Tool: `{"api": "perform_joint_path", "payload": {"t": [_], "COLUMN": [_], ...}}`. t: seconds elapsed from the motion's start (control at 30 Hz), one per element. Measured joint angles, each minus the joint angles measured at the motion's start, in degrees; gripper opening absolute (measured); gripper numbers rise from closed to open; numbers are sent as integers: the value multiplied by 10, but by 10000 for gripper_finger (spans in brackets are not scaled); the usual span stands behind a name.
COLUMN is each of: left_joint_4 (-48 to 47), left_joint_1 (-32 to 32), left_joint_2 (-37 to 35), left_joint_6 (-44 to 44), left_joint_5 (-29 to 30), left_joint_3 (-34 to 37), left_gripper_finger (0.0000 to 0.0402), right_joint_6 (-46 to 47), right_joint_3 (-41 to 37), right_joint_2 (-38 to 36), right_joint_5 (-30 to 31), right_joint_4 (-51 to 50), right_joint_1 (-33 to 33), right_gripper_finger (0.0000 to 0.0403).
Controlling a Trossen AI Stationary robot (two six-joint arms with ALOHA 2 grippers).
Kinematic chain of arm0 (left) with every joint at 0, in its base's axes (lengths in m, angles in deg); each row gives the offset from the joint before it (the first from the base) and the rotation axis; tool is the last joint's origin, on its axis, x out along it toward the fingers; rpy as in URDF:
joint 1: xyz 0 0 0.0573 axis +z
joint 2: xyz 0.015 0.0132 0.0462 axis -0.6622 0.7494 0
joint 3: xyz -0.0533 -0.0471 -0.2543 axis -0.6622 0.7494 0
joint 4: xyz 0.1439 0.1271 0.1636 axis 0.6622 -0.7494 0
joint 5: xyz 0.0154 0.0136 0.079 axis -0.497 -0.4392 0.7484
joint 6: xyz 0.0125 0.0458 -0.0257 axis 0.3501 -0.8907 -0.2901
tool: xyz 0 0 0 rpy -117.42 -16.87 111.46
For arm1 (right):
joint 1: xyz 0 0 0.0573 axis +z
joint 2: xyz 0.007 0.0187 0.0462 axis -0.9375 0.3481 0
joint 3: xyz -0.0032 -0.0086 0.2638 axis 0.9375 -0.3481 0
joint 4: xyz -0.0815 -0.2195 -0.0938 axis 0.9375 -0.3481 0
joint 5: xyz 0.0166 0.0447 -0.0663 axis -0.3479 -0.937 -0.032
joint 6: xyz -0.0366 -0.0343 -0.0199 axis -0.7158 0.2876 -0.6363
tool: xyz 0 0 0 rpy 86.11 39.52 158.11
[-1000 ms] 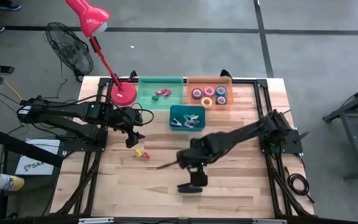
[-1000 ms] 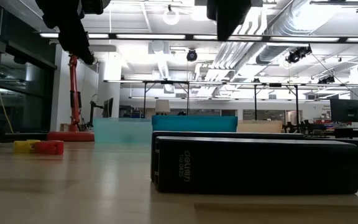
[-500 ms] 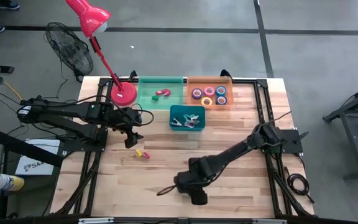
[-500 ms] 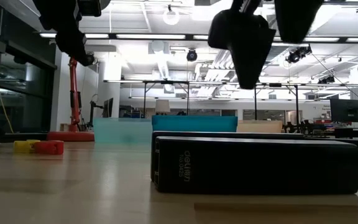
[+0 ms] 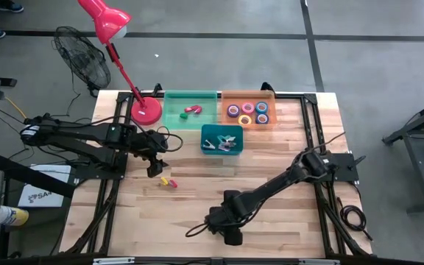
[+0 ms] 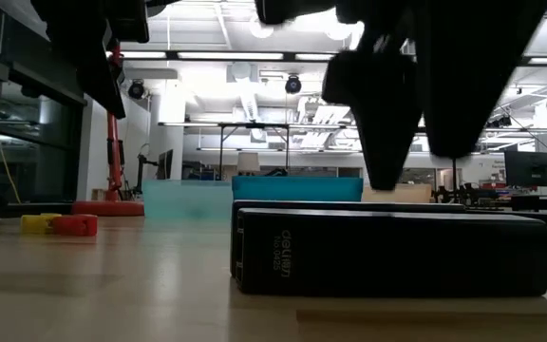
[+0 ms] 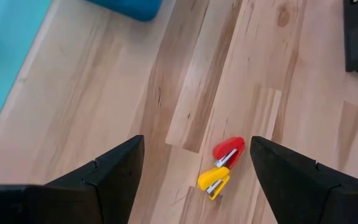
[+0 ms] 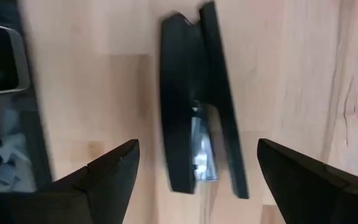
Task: Pick and place Stapler, Stapler remover, tape
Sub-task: Put the black stapler into the green bin
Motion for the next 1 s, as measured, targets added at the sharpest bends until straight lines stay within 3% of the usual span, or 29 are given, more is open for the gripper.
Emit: {"api": "perform_joint_path", "payload": {"t": [0.2,0.4,0.63,0.77,1.0], "left_joint_4": [4,4,3,4,3], "left_joint_1": [0,0,0,0,0], "left_joint_2": [0,0,0,0,0], "left_joint_6": [2,2,0,-1,-2], "left_joint_5": [0,0,0,0,0], "left_joint_3": [5,5,5,5,5], "left_gripper_finger": [289,289,289,289,289], "right_joint_6": [0,-1,3,3,2], "right_joint_3": [0,0,2,2,1], "right_joint_2": [30,57,67,68,68], "right_joint_5": [11,-17,23,28,26], "right_joint_4": [0,1,1,-1,-4], "right_joint_1": [2,6,17,18,17], "right_gripper_finger": [317,317,308,279,191]}}
